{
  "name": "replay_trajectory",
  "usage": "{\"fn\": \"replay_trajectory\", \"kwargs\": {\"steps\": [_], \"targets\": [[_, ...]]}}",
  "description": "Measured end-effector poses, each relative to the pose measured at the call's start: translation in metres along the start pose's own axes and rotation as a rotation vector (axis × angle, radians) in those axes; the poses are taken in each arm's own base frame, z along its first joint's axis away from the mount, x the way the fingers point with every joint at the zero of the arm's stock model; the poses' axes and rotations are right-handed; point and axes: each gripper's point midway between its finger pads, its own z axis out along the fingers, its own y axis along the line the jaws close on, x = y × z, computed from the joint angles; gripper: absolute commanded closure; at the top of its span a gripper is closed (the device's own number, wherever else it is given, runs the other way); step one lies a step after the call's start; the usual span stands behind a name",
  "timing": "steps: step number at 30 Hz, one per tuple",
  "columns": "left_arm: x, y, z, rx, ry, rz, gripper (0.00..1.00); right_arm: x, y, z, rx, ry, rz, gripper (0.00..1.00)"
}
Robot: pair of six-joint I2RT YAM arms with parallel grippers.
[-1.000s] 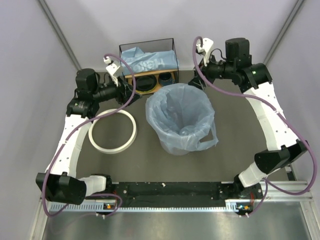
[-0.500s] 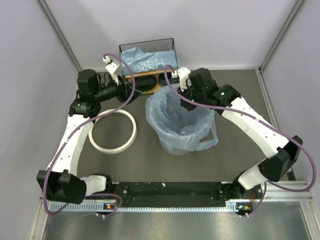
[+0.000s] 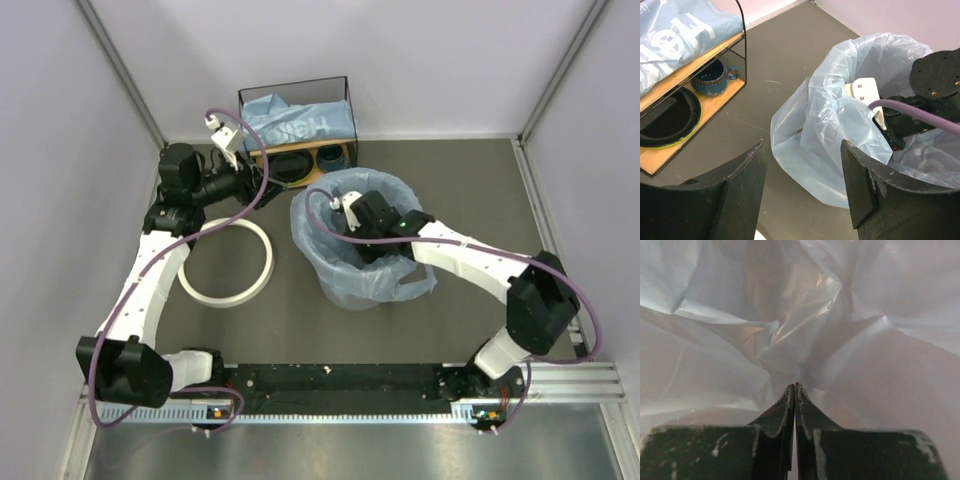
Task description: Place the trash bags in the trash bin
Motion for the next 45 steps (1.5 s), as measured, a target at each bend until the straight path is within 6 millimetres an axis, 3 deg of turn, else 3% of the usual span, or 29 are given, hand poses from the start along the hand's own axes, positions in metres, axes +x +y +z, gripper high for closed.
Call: {"fn": "replay_trajectory", "kwargs": {"steps": [10,23,29,34,45], "targets": [[0.006,0.001,0.001,0.002,0.006,-0.015,0.35,0.016,0.021,0.036,-0.102,0.108,-0.015,1.0],[0.006,-0.003,0.001,0.019,0.006,-0.053,0.34,0.046,0.026,0.055,-0.196,0.26,0.037,1.0],[0.006,-0.002,0.002,0.021,0.004,-0.05,0.34,0.056,0.025,0.059,-0.229,0.274,0.006,1.0],[0.009,0.0,0.005,0.022,0.013,-0.06,0.31,0.08,0.023,0.061,-0.255,0.328,-0.019,1.0],[0.033,0.007,0.028,0.05,0.075,-0.205,0.22,0.081,0.022,0.062,-0.279,0.344,-0.073,1.0]]}}
